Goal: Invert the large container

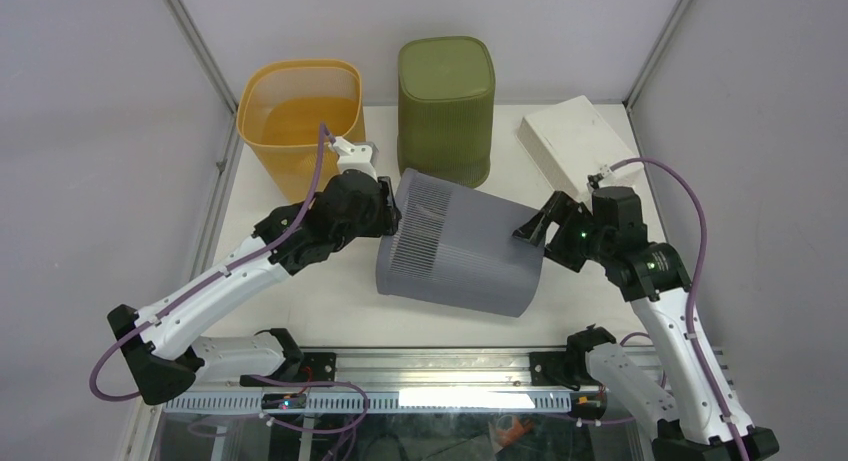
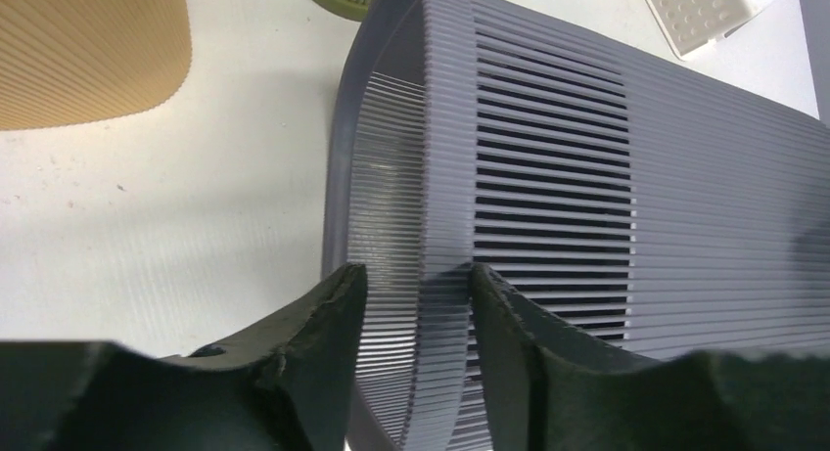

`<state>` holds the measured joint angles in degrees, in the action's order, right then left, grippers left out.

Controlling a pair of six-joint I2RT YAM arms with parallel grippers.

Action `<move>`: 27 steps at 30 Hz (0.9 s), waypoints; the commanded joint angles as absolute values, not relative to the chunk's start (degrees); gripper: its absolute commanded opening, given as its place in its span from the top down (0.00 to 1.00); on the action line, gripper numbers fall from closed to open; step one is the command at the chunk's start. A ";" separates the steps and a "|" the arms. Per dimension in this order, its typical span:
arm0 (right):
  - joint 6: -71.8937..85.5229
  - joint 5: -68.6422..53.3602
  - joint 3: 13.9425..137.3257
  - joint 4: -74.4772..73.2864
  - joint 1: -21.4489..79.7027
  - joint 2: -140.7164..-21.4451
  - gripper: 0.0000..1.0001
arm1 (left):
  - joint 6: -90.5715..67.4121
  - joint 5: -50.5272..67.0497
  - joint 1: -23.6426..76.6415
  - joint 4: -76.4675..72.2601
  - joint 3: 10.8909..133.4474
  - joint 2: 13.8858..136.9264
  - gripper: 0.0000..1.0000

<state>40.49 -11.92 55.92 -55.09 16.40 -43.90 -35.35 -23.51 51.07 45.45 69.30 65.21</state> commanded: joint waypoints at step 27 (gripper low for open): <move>40.89 -25.28 75.21 -38.22 16.26 -45.41 0.24 | -33.69 -17.23 51.48 33.12 66.41 69.29 0.83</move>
<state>40.80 -15.33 67.64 -50.50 15.29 -44.01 -33.63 -25.50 49.80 39.13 66.98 66.19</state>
